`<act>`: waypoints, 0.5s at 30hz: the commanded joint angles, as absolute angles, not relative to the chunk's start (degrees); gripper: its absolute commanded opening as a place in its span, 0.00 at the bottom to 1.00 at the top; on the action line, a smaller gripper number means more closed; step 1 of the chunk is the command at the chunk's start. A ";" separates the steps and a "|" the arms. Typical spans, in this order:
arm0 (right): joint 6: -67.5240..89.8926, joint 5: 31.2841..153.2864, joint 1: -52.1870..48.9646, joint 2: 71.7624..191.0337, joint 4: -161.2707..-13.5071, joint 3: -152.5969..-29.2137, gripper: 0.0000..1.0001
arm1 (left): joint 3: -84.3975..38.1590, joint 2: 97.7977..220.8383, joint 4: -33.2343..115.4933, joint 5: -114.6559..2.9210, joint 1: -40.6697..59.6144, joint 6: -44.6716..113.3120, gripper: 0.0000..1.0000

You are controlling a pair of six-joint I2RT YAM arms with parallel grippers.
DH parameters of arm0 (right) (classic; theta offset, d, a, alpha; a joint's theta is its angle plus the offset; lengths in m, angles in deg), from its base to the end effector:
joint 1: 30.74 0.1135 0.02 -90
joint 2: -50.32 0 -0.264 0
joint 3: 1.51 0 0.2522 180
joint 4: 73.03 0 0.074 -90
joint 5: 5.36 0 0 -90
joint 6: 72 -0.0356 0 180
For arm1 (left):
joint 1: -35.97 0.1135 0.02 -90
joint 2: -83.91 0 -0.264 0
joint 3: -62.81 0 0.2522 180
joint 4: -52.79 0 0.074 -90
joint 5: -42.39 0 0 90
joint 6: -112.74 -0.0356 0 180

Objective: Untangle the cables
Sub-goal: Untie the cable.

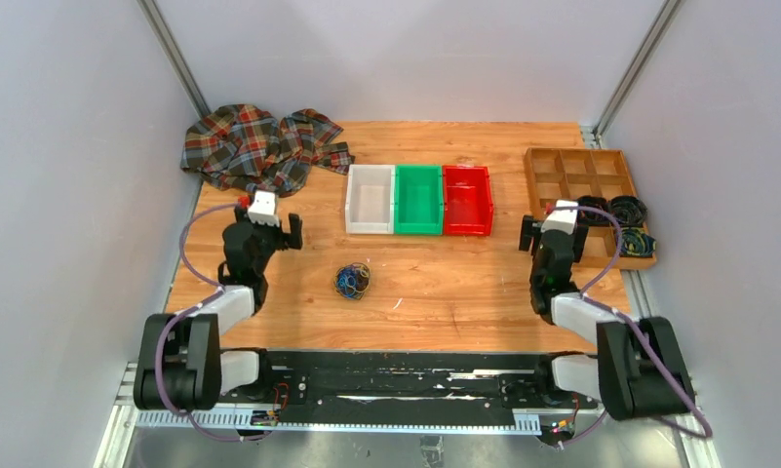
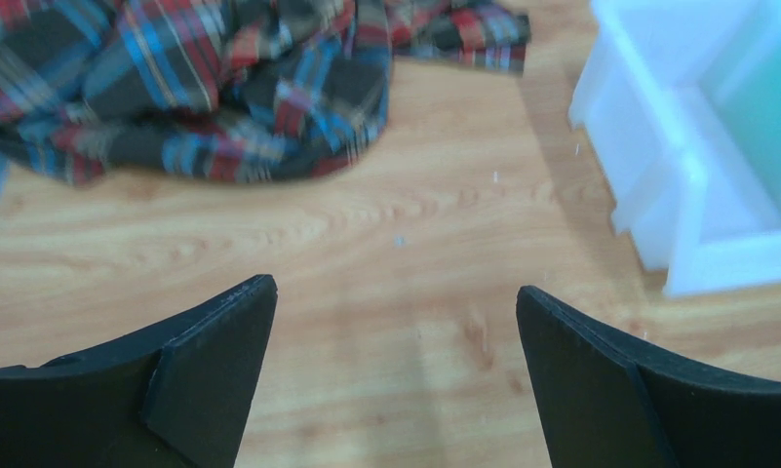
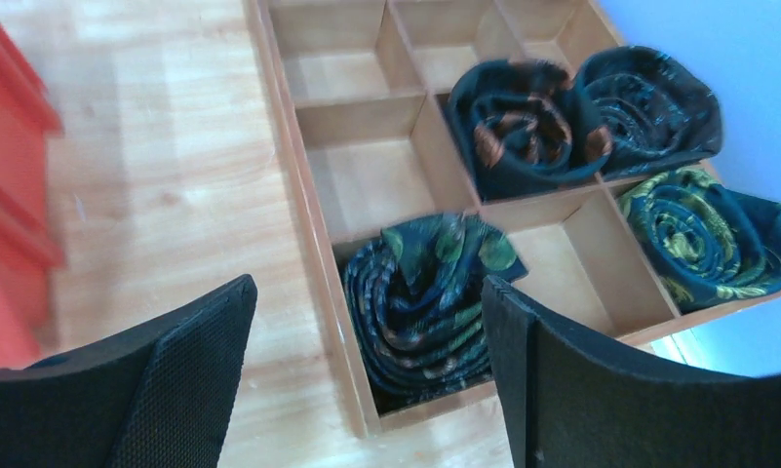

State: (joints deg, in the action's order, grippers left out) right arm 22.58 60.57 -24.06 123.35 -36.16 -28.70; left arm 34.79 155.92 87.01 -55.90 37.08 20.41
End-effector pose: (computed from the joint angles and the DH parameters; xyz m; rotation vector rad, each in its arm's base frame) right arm 0.2240 0.0116 0.1685 0.1412 1.7193 -0.3352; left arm 0.2276 -0.0007 0.1709 0.1245 1.7358 -0.0819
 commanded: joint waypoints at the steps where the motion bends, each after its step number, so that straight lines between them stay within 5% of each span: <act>1: 12.69 54.72 -23.00 113.31 -63.20 -39.60 0.85 | 19.57 148.72 57.49 -60.73 37.55 15.36 0.98; 6: 3.71 70.64 -23.00 104.68 -68.94 -41.95 0.85 | 8.49 145.47 34.24 -72.56 37.55 11.73 0.98; 11: -16.17 73.29 -23.36 101.43 -66.96 -37.55 0.85 | 1.57 148.46 19.24 -84.77 37.30 8.58 0.98; 15: -11.27 83.52 -21.89 104.73 -67.31 -38.92 0.85 | -2.63 153.10 12.71 -86.02 34.25 4.97 0.99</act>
State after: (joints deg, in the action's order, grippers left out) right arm -8.55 72.96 -23.67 102.44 -64.66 -38.04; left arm 1.04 149.32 26.64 -79.51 36.73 9.81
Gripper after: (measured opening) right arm 0.852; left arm 0.987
